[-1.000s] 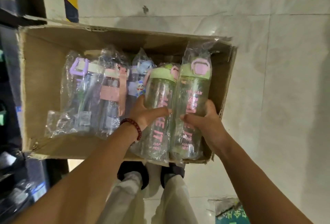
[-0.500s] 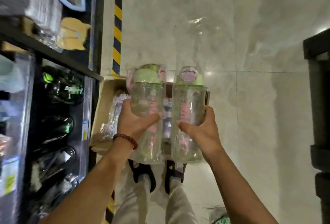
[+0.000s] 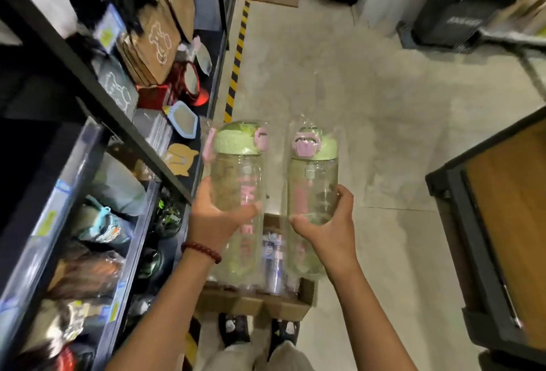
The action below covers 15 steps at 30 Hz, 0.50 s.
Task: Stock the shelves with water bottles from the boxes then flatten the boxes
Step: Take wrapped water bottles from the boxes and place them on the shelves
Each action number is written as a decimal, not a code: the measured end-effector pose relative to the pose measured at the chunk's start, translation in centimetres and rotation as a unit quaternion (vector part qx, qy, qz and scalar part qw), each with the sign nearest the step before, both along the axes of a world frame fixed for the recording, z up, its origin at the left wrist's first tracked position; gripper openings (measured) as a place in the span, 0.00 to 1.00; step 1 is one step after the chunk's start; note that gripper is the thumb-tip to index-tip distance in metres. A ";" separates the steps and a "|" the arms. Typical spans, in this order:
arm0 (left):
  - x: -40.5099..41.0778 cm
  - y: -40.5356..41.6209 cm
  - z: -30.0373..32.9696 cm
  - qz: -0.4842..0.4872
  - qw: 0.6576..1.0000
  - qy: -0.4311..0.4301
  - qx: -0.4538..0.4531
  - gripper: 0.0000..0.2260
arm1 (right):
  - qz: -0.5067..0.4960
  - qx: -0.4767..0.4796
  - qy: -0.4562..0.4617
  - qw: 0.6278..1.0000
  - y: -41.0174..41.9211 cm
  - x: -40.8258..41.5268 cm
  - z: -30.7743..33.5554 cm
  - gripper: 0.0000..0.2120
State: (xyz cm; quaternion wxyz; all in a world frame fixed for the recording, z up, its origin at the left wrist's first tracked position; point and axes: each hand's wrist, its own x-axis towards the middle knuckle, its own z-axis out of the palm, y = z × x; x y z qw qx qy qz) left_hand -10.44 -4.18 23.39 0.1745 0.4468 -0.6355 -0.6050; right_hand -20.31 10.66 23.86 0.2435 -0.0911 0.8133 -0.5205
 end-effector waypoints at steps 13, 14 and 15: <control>6.4 -0.3 11.6 0.101 0.985 0.067 -0.119 0.37 | 0.080 -0.075 0.058 0.992 -2.2 4.0 8.8 0.45; 6.9 -0.2 12.0 0.125 0.982 0.069 -0.124 0.37 | 0.097 -0.080 0.062 0.990 -2.6 3.8 9.3 0.45; 7.3 -0.1 12.5 0.150 0.977 0.070 -0.131 0.36 | 0.116 -0.085 0.066 0.987 -3.0 3.6 9.7 0.44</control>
